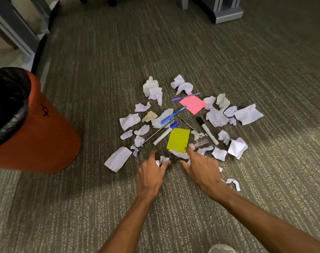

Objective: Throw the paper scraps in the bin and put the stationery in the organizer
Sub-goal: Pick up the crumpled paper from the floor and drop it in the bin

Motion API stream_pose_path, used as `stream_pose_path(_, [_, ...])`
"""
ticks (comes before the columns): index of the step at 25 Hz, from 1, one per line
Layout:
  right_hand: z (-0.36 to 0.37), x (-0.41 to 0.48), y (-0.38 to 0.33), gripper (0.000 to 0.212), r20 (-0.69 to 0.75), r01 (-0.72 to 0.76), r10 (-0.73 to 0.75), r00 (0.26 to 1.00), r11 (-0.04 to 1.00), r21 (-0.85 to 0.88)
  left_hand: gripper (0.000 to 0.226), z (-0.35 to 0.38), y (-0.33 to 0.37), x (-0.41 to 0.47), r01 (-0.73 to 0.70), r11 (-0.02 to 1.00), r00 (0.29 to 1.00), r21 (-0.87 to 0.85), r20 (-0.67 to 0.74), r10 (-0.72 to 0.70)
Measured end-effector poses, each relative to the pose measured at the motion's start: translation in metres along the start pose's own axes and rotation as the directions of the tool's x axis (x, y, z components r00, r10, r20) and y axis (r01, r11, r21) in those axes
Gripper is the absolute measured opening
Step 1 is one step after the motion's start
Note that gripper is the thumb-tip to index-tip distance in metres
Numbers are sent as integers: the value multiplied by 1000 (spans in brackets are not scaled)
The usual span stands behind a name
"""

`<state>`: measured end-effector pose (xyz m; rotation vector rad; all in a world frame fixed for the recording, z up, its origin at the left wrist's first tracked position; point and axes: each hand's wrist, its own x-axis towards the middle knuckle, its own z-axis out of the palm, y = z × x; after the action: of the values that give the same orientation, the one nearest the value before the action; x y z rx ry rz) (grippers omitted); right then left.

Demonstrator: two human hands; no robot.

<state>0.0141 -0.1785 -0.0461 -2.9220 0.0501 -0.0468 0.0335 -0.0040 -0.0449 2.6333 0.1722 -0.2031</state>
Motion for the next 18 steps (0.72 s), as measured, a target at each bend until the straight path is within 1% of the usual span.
stream_pose_path(2, [7,3,-3,40,32,-11,12,999,1000,-25,45,7,-1,-1,-47,996,999,79,-21,49])
stream_pose_path(4, [11,1,-2,29,24,-1,2,1000,1000,-26,35,11,-1,-2,-83,989,994,120,-63,91])
stream_pose_path(6, [13,-5,0,22,26,27,-27,999,999,-18,29,11,-3,-3,-77,993,994,86,-65,83])
stream_pose_path(7, [13,-9,0,22,38,39,-39,999,999,-1,26,11,-4,-5,-67,996,996,62,-58,71])
stream_pose_path(8, [13,-13,1,23,43,49,-51,998,998,42,22,12,-5,-6,-62,997,997,42,-47,64])
stream_pose_path(10, [8,-20,-2,20,52,26,-39,998,972,232,20,13,-6,-9,-36,999,999,-16,-33,35])
stream_pose_path(11, [5,-23,-5,19,55,-5,-16,998,934,357,23,13,-7,-9,-15,997,1000,-69,-15,14])
stream_pose_path(12, [3,-26,-8,18,69,-59,29,997,870,489,25,13,-6,-9,10,991,1000,-136,8,-9])
stream_pose_path(13, [-2,-27,-11,16,118,-154,102,988,755,638,25,13,-4,-10,39,976,999,-216,29,-33])
stream_pose_path(14, [-7,-26,-14,18,212,-275,177,961,557,784,23,12,0,-10,95,935,995,-342,51,-82])
stream_pose_path(15, [-14,-24,-19,23,320,-379,224,921,310,872,23,10,4,-9,200,821,980,-535,104,-171])
stream_pose_path(16, [-19,-20,-24,26,417,-443,232,879,76,893,23,4,10,-9,323,615,945,-719,207,-254])
stream_pose_path(17, [-23,-16,-29,23,474,-466,220,853,-90,880,22,-2,16,-9,415,382,903,-826,323,-283])
stream_pose_path(18, [-28,-13,-35,17,496,-464,201,845,-187,866,21,-10,19,-8,452,198,878,-870,394,-271])
